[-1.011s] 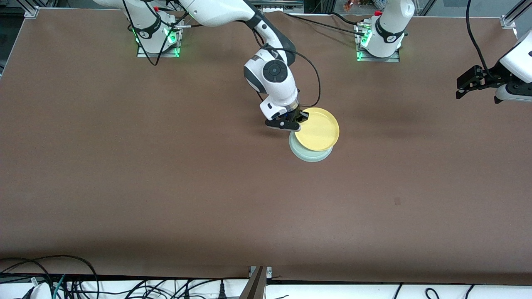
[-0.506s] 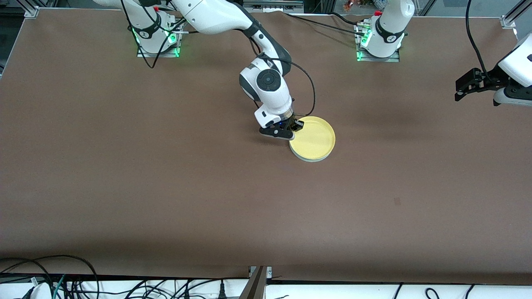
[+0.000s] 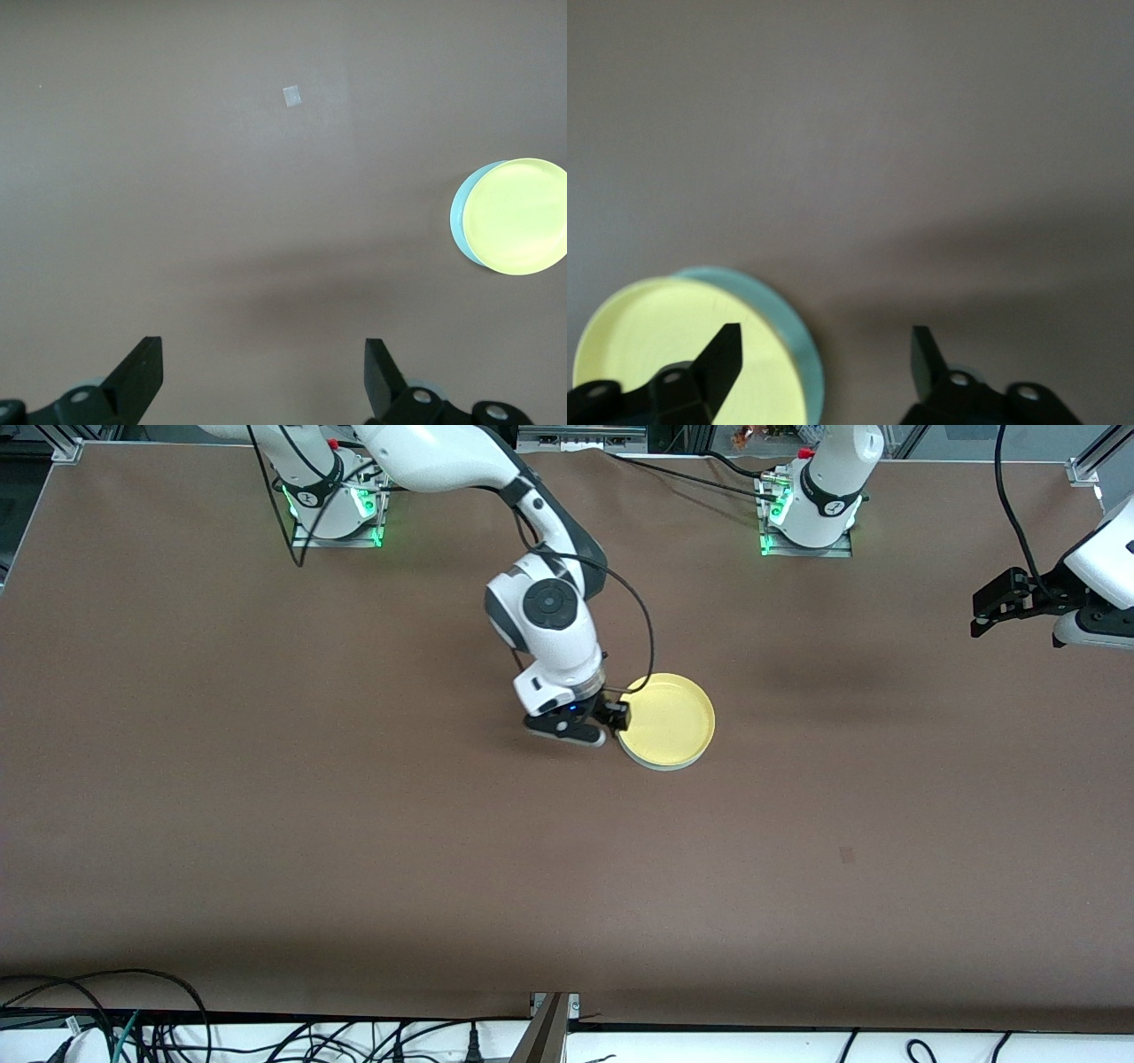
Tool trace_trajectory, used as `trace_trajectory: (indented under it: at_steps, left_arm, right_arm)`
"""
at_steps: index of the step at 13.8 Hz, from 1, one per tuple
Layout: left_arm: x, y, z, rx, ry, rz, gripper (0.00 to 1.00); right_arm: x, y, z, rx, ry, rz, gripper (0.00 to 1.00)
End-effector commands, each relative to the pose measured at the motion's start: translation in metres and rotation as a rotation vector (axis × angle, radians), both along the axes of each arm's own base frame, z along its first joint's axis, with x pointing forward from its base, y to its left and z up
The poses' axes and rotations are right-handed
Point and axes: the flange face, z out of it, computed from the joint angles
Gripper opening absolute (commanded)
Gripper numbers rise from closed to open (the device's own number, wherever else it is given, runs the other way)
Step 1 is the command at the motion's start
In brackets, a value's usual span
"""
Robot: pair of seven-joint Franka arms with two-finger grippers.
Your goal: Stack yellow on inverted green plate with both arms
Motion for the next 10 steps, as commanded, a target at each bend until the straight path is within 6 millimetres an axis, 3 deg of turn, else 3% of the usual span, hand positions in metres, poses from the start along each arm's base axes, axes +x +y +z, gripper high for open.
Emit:
trace_trajectory:
  at_steps: [1, 4, 7, 8, 10]
  left_arm:
    - [0.003, 0.006, 0.004, -0.011, 0.015, 0.006, 1.00]
    - [0.003, 0.004, 0.004, -0.011, 0.015, 0.002, 1.00]
    - [0.002, -0.003, 0.004, -0.010, 0.021, -0.010, 1.00]
    - [0.002, -0.005, 0.005, -0.008, 0.020, -0.013, 1.00]
    - [0.002, -0.006, 0.005, -0.009, 0.021, -0.016, 1.00]
  right_arm:
    - [0.032, -0.080, 0.092, -0.054, 0.032, 0.020, 1.00]
    - [0.056, -0.171, 0.171, 0.011, 0.103, 0.042, 1.00]
    - [0.052, -0.269, 0.245, 0.012, 0.142, 0.120, 1.00]
    - [0.047, -0.298, 0.263, 0.018, 0.156, 0.140, 1.00]
    - [0.034, -0.346, 0.277, 0.041, 0.187, 0.112, 1.00]
